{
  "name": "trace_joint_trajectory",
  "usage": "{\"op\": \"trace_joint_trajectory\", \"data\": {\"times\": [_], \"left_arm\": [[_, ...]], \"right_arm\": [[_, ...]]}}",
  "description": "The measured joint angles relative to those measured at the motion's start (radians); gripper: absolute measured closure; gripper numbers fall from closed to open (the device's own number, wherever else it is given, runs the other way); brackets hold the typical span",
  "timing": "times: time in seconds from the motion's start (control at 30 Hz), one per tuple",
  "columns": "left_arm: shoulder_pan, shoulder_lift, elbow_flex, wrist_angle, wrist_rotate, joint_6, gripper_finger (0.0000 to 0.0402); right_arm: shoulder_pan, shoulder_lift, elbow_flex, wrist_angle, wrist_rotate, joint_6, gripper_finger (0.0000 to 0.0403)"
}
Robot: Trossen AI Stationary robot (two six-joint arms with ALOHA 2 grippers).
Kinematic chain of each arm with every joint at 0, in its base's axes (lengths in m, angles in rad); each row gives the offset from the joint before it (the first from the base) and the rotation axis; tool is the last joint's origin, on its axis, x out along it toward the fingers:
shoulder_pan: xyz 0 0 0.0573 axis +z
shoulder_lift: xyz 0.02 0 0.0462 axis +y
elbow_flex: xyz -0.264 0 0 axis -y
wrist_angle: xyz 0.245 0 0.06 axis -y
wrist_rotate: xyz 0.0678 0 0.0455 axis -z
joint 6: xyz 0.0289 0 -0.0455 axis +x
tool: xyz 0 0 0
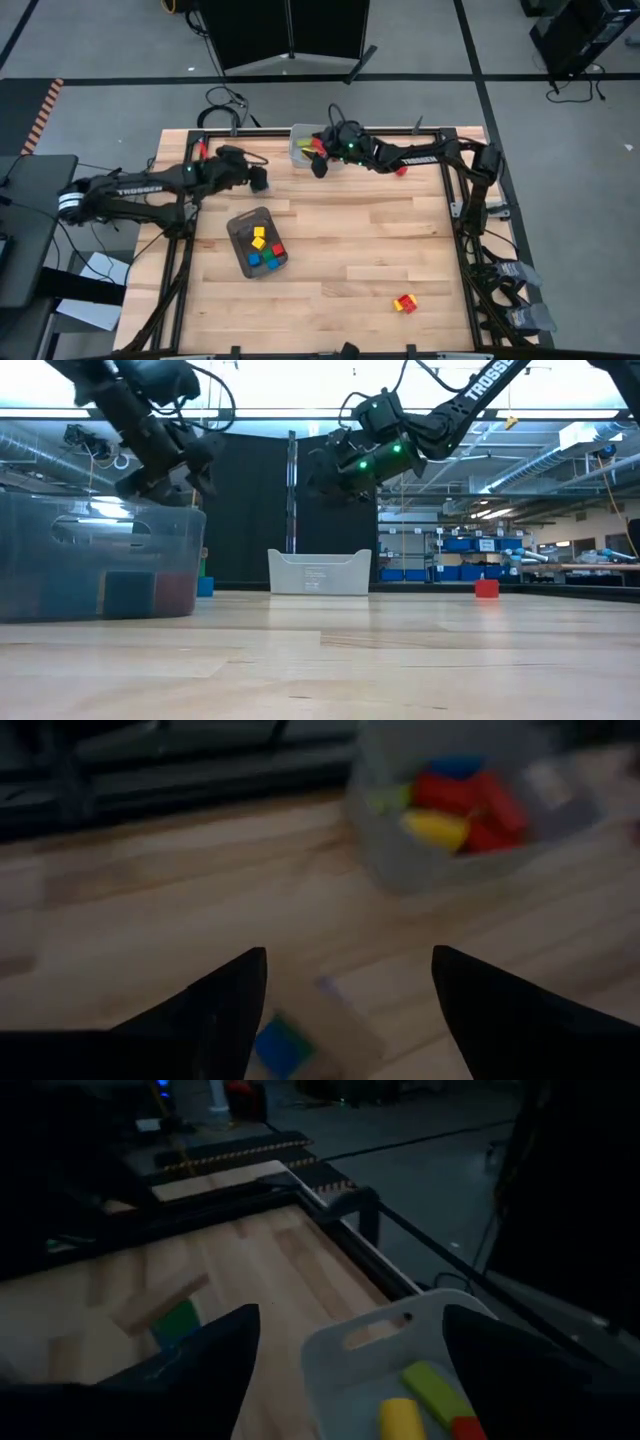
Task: Sort blocks by size
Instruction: Put the brown rectangular block into the gray bin
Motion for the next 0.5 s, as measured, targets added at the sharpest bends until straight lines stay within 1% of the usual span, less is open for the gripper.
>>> {"op": "trace_joint_trajectory", "data": {"times": [0.1,0.27,0.4,0.5], "left_arm": [[0.050,0.066,0.098,-0.124,0.042,0.003,0.0110],[0.130,0.211,0.269,-0.324,0.101,0.028,0.0110],[0.173,0.324,0.365,-0.420,0.150,0.023,0.0110],[0.185,0.388,0.396,-0.418,0.197,0.007,0.0110]], "right_arm": [[0.020,0.000,0.000,0.002,0.000,-0.001,0.0084],[0.040,-0.002,0.000,0.001,0.000,-0.009,0.0083],[0.040,-0.039,-0.006,-0.033,-0.002,-0.011,0.0075],[0.038,-0.106,-0.042,-0.037,-0.001,-0.041,0.0070]]}}
